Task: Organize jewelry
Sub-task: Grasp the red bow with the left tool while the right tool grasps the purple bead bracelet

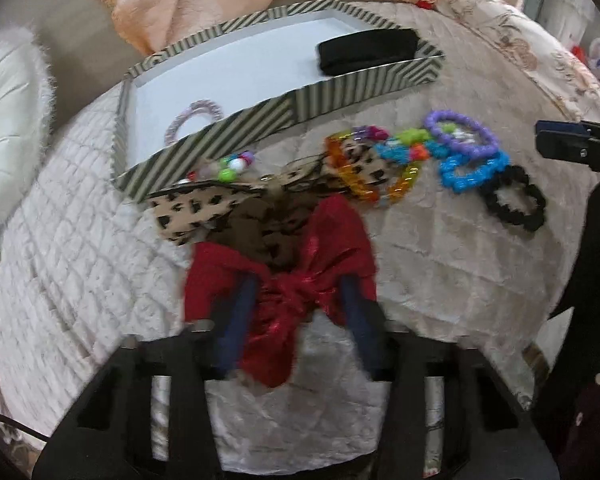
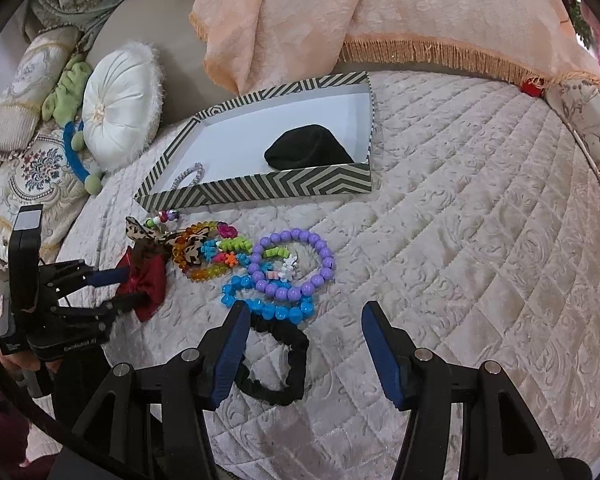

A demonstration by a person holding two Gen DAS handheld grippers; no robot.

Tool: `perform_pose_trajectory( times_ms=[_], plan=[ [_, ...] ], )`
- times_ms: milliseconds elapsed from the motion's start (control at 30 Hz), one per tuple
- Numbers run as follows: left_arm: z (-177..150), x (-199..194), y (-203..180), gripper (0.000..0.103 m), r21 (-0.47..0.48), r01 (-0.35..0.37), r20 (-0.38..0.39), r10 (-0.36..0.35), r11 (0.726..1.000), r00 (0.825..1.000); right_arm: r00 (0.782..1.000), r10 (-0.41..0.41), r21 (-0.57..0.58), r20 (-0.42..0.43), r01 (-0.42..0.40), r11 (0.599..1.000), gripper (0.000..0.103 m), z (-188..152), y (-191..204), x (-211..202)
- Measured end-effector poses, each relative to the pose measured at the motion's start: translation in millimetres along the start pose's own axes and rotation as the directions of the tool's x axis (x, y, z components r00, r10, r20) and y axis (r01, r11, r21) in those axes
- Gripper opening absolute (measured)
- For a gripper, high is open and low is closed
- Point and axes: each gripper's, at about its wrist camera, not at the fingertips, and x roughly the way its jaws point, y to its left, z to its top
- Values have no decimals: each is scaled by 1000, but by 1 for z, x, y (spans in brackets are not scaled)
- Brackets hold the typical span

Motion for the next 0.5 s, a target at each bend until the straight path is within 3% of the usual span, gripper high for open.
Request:
perform_pose_trajectory(
  times_ms=[233,367,500],
  plan=[
    [-11,-17,17,8,-178,97,43,-91,979,995,1000,-10,2,23,10,1000,56,13,-8,13],
    [-18,-31,13,6,-223,110,72,-96,969,993,999,-35,-34,28,36,999,43,21,-10,20],
    [-20,-28,14,5,-257,106,65,-92,960,994,998,-49,-79,25,50,996,42,25,-5,25]
  ],
)
